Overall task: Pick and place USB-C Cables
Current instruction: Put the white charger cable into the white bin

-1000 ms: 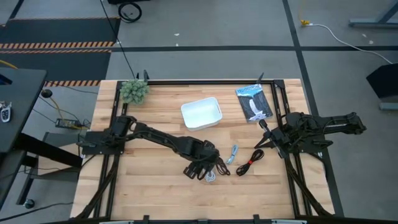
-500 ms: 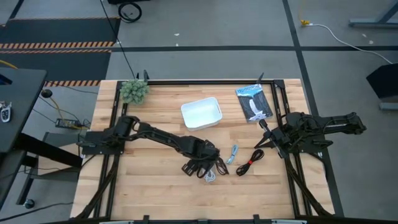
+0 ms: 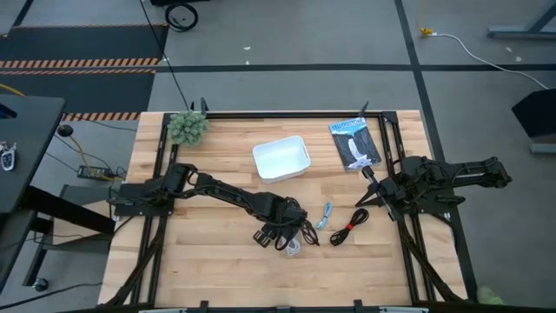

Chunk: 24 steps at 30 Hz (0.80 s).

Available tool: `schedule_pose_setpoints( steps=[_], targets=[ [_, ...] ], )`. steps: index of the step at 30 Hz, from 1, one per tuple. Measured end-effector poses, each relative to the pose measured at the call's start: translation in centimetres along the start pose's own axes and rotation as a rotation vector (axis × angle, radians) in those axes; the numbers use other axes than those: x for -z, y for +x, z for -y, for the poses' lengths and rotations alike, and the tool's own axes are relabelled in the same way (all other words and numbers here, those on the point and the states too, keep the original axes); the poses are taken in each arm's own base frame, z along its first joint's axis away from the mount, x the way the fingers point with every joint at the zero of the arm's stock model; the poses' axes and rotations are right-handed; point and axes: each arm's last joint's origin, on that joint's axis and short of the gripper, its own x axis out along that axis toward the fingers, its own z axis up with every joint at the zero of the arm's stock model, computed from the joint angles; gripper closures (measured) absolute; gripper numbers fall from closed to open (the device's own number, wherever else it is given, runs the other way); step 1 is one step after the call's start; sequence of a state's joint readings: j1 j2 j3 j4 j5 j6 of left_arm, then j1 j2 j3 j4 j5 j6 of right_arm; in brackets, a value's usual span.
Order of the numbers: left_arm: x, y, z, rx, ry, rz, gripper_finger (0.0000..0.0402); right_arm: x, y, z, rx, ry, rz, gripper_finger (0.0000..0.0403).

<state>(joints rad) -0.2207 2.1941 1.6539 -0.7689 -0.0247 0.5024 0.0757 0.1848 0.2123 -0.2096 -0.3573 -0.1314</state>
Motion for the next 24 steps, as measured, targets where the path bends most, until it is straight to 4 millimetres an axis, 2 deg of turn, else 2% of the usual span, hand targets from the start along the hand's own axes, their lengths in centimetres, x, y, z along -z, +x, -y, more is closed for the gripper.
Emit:
schedule_pose_setpoints(
  steps=[5,12,18,24],
  targets=[
    [0.0,-0.3,0.0,-0.003,-0.035,0.006,0.0257,0.0,0.0,0.0,0.0,0.0,-0.001,0.0387],
    [0.0,-0.7,0.0,-0.003,-0.185,0.005,0.0296,0.0,0.0,0.0,0.0,0.0,0.0,0.0387],
    [0.2,-0.7,0.1,0.006,-0.329,-0.019,0.0303,0.0,0.0,0.0,0.0,0.0,-0.001,0.0387],
    [0.9,-2.1,0.9,-0.051,-0.338,-0.125,0.0303,0.0,0.0,0.0,0.0,0.0,-0.001,0.0387]
  ],
)
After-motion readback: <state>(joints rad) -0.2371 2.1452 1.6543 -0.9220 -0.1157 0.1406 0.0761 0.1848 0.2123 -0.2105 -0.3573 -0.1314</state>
